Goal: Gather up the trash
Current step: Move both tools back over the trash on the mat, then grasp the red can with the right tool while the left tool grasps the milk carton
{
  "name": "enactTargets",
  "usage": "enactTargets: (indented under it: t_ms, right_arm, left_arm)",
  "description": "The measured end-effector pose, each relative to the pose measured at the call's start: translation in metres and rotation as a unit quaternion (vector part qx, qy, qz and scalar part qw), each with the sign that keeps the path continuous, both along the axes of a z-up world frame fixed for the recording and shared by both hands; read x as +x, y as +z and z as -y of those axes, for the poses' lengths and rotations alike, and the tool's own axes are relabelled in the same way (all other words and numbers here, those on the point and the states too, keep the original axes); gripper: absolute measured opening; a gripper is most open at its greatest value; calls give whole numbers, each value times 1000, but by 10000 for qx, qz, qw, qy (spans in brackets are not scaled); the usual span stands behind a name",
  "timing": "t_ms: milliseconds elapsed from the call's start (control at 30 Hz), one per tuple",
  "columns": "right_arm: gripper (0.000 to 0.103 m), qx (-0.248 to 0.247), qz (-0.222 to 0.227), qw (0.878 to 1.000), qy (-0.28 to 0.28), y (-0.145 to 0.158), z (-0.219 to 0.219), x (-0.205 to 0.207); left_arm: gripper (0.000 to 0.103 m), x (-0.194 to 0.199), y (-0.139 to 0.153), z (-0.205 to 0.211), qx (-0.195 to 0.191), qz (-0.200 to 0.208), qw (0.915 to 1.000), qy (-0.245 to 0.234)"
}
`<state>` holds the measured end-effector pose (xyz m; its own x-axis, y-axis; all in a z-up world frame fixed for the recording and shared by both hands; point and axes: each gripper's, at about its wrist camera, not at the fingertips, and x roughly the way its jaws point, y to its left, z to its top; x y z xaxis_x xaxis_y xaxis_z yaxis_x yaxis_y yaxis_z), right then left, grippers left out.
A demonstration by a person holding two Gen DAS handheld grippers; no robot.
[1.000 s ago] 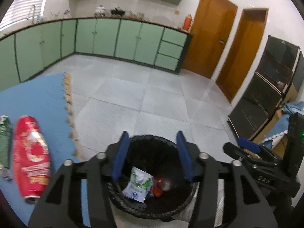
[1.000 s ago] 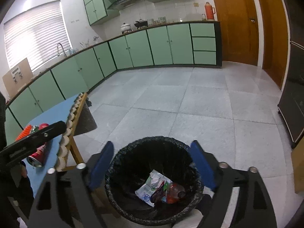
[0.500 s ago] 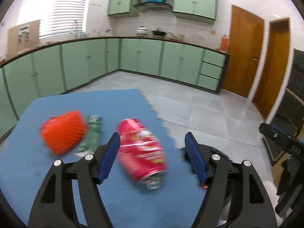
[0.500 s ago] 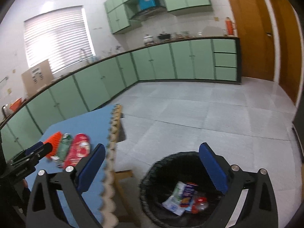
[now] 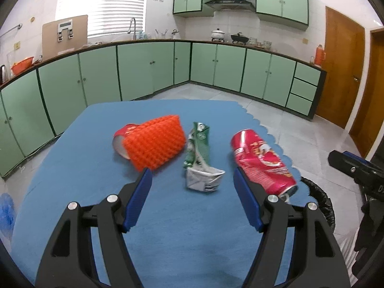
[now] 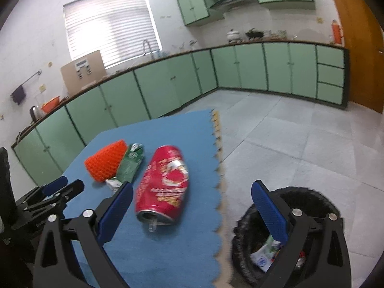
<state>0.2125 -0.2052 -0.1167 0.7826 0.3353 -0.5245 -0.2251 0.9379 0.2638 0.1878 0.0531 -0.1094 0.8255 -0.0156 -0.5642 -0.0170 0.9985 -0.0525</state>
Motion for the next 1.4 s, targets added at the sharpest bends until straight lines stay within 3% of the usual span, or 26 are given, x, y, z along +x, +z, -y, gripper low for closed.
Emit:
enactTargets:
  t_ms: [433,733,833,1000,1167,1300,1400]
  right_arm:
    - [94,-58,-523,9983,253,-32,-36,43]
    - [89,198,-1005,9938,426,-55,-42,59]
    - [82,232,-1102,9922,538,-60,-45,62]
    - [60,394,-1094,9903,767,-60,-52,62]
    - [60,317,-1082,9903,816,-59,-58,64]
    - [42,442,-1086,9892,884,-58,-59,67]
    - [36,349,-957,9907,902,-52,-59,64]
  left_arm:
    - [69,18,-17,-21,24,-207,9996,202]
    - [70,24,-28,-32,-73,-374,9989,277]
    - [71,25,-30,-34,-97,-406,9987,293]
    - [71,27,-32,-38,-131,-440,9984,325]
    - [72,29,-34,-37,-163,-488,9982,311]
    - [73,30,-33,-34,-277,-487,9981,244]
    - [76,33,-31,-27,-334,-478,9982,126]
